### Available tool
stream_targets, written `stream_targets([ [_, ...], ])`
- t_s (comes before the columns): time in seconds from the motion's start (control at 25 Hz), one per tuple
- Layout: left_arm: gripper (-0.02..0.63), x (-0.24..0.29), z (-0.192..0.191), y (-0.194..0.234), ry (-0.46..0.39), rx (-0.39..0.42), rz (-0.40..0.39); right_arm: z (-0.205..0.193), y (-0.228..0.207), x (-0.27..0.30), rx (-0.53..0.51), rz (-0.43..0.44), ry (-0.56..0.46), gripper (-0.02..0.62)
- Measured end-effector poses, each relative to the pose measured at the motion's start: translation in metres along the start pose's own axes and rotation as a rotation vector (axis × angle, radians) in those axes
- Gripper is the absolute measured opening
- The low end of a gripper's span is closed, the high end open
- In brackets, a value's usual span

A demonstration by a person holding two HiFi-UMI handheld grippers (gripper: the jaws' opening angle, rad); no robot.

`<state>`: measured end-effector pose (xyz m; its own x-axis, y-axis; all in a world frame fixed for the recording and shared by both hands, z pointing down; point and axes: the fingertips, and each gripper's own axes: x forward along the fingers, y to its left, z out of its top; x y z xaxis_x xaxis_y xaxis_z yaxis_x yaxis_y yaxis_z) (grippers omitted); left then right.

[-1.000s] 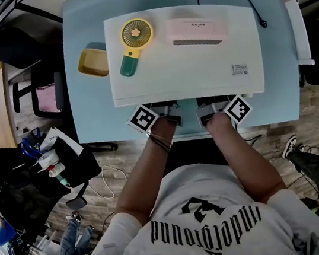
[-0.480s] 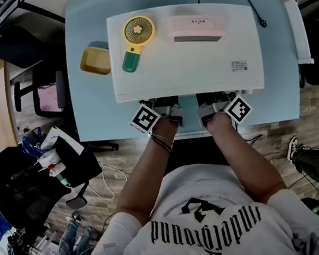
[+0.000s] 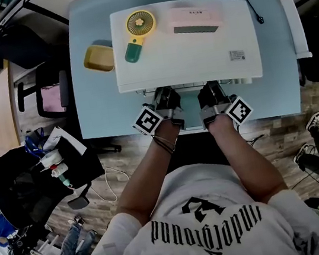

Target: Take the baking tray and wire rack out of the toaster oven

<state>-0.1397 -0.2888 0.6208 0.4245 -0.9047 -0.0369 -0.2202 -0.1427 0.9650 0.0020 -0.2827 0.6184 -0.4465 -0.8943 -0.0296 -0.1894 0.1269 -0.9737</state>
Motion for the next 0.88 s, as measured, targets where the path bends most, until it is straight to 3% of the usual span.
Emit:
stream_targets([
  [0.32, 0.006, -0.030, -0.014, -0.006, 0.026, 0.005, -0.009, -0.014, 0.003, -0.031, -0.018, -0.007, -0.013, 0.002],
  [0.48, 0.006, -0.055, -0.024, 0.003, 0.045, -0.032, 0.079, -0.021, 0.008, -0.047, -0.023, -0.007, -0.033, 0.002],
  [0.6, 0.006, -0.059, -0.026, -0.011, 0.048, -0.014, -0.011, -0.026, 0.010, -0.059, -0.031, -0.008, -0.049, 0.002],
  [0.76, 0.006, -0.074, -0.035, -0.017, 0.055, -0.039, -0.025, -0.033, 0.012, -0.076, -0.021, -0.011, -0.070, 0.002],
  [0.88, 0.006, -0.086, -0.040, -0.014, 0.071, -0.008, -0.013, -0.037, 0.014, -0.088, -0.025, -0.014, -0.068, 0.002],
])
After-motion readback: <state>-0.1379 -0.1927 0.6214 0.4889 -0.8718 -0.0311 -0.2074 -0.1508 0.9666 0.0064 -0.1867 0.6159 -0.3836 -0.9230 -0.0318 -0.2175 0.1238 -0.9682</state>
